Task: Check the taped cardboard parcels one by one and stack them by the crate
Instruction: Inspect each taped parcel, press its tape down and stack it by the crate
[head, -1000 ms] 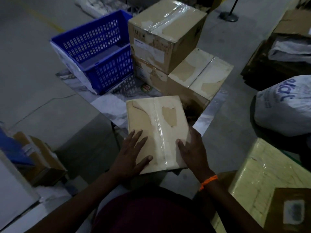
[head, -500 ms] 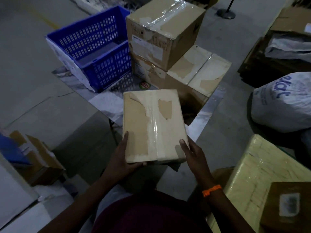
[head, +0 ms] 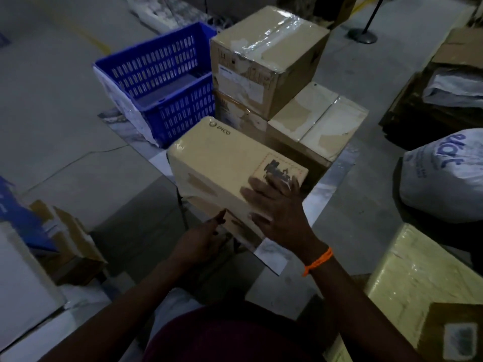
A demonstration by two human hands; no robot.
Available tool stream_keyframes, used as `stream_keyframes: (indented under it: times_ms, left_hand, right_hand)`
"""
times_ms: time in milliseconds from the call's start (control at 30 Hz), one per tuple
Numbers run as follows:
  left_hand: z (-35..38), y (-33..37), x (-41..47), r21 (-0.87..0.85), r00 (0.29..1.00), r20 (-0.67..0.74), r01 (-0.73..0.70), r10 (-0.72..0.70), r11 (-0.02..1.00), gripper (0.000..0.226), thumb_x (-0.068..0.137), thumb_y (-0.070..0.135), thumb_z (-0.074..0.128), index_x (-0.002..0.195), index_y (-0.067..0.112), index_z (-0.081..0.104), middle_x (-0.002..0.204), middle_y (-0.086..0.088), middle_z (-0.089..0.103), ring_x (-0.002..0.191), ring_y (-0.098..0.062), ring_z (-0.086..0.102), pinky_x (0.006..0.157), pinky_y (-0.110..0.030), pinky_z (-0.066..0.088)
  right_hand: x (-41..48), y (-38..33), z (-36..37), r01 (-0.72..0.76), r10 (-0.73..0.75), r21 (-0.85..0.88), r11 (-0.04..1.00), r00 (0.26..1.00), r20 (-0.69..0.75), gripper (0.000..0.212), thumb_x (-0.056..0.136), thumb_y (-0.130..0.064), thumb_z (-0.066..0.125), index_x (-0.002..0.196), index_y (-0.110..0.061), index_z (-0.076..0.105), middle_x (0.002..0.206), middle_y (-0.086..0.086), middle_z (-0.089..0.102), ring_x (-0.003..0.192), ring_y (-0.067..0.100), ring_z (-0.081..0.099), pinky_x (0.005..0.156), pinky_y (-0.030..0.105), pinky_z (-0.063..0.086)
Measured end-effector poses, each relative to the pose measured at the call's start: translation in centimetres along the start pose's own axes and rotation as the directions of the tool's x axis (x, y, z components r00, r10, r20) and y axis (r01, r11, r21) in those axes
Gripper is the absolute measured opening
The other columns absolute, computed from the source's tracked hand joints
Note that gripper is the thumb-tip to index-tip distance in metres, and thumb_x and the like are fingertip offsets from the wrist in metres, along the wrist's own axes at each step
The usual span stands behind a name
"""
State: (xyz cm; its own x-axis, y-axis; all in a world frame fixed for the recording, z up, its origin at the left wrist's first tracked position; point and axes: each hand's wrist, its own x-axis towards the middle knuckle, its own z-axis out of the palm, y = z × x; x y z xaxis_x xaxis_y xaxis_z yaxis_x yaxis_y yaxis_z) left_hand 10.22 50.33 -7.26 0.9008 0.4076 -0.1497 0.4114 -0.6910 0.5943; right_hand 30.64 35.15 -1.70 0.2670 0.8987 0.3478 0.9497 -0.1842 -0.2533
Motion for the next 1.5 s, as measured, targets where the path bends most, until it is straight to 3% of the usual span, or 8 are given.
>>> stream_keyframes:
  times_ms: [300,433,533,633,867,1100,1267,1500]
  left_hand:
    - [-8.6,-2.0,2.1,0.163,0.781,-0.592,-0.126,0.200,0.978,0.053,0.093,0.038,0.063,0.133,0.004,0.058,0.131,-0.022,0.056,0.120,-0.033,0.053,0.097,-0.044,0.048]
    - [-11.1,-2.9,4.4,0.097,0.845,-0.528,-0.043,0.088,0.994,0.070,0.093,0.050,0.059,0.149,0.012,0.046,0.157,-0.020,0.036,0.143,-0.036,0.037,0.111,-0.046,0.038]
    - [-10.9,-2.8,5.4,-0.096,0.910,-0.410,0.033,-0.070,0.995,0.074,0.090,0.067,0.052,0.151,0.027,0.044,0.156,-0.012,0.043,0.139,-0.029,0.045,0.110,-0.052,0.045]
    - [-10.3,-1.9,5.0,-0.250,0.896,-0.416,0.054,-0.157,0.967,0.069,0.089,0.059,0.067,0.149,0.031,0.048,0.148,-0.009,0.053,0.126,-0.022,0.057,0.101,-0.036,0.051]
    - [-7.8,0.3,3.1,-0.314,0.911,-0.398,-0.028,-0.105,0.949,0.061,0.087,0.048,0.075,0.142,0.028,0.057,0.132,0.001,0.061,0.111,-0.016,0.062,0.093,-0.029,0.055]
    - [-8.1,3.8,5.6,0.180,0.933,-0.318,-0.115,0.168,0.977,0.065,0.098,0.049,0.047,0.156,0.020,0.035,0.165,-0.010,0.026,0.154,-0.030,0.017,0.123,-0.049,0.016]
    - [-7.7,7.2,10.4,0.322,0.975,-0.037,-0.197,0.221,0.926,0.059,0.108,0.038,0.027,0.161,0.012,0.018,0.169,-0.009,0.012,0.157,-0.022,0.005,0.127,-0.044,0.010]
    - [-6.9,6.2,10.7,0.389,0.970,0.004,-0.225,0.243,0.893,0.072,0.100,0.047,0.002,0.160,0.012,0.020,0.169,-0.006,0.013,0.156,-0.020,0.011,0.125,-0.040,0.006]
  right_hand:
    - [-3.1,0.1,-0.1,-0.150,0.184,0.460,0.875,0.983,-0.030,0.054,0.087,-0.008,0.077,0.133,-0.032,0.067,0.169,0.011,0.020,0.158,0.037,0.011,0.118,0.059,0.036]
    - [-3.2,0.2,-1.8,-0.310,0.428,0.548,0.777,0.898,-0.100,0.028,0.085,-0.022,0.084,0.112,-0.023,0.077,0.170,0.008,0.019,0.157,0.019,0.022,0.117,0.029,0.042]
    - [-2.8,0.2,-2.4,-0.487,0.689,0.650,0.583,0.721,-0.077,0.054,0.085,-0.030,0.081,0.134,-0.020,0.061,0.155,0.008,0.046,0.134,-0.011,0.046,0.099,0.014,0.051]
    - [-2.2,0.3,-2.4,-0.564,0.763,0.708,0.426,0.644,0.054,0.077,0.090,-0.034,0.076,0.156,-0.023,0.036,0.137,-0.003,0.064,0.120,0.003,0.063,0.093,0.021,0.057]
    - [-1.0,4.1,-3.9,-0.633,0.782,0.545,0.549,0.619,-0.070,0.051,0.101,-0.022,0.065,0.149,-0.014,0.048,0.134,0.009,0.065,0.120,0.024,0.062,0.091,0.028,0.045]
    - [2.0,1.2,-2.2,-0.376,0.375,-0.015,0.927,0.926,-0.033,0.060,0.101,-0.034,0.049,0.148,0.003,0.046,0.160,0.025,0.038,0.149,0.039,0.036,0.118,0.057,0.032]
    - [5.6,-1.4,-0.1,-0.311,0.320,-0.078,0.947,0.927,0.193,0.076,0.100,-0.049,0.010,0.160,-0.007,0.029,0.169,0.014,0.023,0.158,0.027,0.018,0.126,0.053,0.020]
    - [4.6,-1.4,1.1,-0.322,0.347,-0.167,0.932,0.925,0.154,0.066,0.104,-0.042,0.022,0.159,-0.009,0.035,0.166,0.011,0.032,0.156,0.025,0.027,0.125,0.054,0.022]
